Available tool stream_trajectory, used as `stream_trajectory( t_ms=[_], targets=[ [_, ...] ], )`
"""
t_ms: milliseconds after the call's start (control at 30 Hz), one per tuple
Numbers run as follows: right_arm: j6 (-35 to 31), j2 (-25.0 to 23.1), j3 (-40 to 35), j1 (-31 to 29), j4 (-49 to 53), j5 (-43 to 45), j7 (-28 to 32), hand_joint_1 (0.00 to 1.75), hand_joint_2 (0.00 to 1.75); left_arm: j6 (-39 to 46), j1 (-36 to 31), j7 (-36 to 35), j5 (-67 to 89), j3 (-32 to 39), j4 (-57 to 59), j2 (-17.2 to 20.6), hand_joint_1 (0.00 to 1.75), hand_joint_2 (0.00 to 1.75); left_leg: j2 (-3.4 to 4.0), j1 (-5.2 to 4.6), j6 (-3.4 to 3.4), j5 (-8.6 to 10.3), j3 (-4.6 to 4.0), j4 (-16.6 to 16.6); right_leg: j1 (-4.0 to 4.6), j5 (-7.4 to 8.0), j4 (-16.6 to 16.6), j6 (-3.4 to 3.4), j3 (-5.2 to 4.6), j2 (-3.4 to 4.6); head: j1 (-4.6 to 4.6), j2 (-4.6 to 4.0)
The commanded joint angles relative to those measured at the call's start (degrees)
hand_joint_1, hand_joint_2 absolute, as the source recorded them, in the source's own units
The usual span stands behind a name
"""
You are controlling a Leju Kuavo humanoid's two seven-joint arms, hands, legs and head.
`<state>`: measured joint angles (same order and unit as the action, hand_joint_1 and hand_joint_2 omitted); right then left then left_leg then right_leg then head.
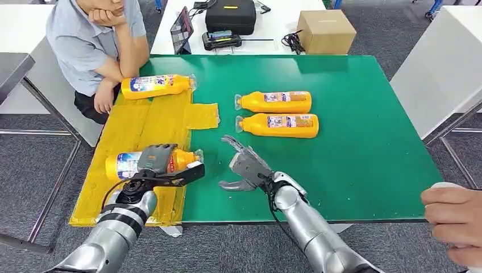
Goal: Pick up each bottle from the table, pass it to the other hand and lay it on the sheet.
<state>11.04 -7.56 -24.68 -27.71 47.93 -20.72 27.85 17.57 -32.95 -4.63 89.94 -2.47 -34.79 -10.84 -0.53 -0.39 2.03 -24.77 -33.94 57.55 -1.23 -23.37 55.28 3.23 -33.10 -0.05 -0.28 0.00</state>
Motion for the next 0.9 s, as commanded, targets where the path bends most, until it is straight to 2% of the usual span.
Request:
stream_trajectory(
  t_ms=[33,600,733,900],
  targets=[
    [0.3,0.9,-1.05,-3.16,-4.96,0.12,0.34,0.0,1.75,-1.5,-2.72,-0.35,0.06,0.69,8.93,1.5,0.0,1.75,0.12,0.07,-0.11,-0.04,0.15,0.01,0.08,0.0,-0.01,-0.13,0.13,0.09,0.0,0.0],
    [-0.49,1.52,-1.01,-3.18,-6.5,-0.09,0.64,0.0,1.75,-1.13,-1.96,1.39,0.06,2.12,8.56,0.17,0.0,1.75,0.13,0.04,-0.12,0.03,0.38,-0.03,0.04,0.01,-0.02,-0.13,0.34,0.1,0.0,0.0],
    [-0.81,1.64,-0.62,-2.14,-5.52,-0.1,0.34,0.0,1.75,-0.54,-0.45,3.04,0.06,1.15,3.52,-1.7,0.0,1.75,0.08,0.09,-0.15,0.03,0.38,-0.02,0.1,0.01,-0.06,-0.17,0.37,0.04,0.0,0.0],
    [-1.26,2.38,0.34,-0.31,-3.61,-0.17,-0.45,0.0,1.75,-4.48,2.7,4.07,0.06,-3.05,-5.31,-3.59,0.0,1.75,-0.1,0.08,-0.11,0.04,0.32,0.01,0.09,-0.04,-0.04,-0.13,0.36,-0.13,0.0,0.0]
  ],
)
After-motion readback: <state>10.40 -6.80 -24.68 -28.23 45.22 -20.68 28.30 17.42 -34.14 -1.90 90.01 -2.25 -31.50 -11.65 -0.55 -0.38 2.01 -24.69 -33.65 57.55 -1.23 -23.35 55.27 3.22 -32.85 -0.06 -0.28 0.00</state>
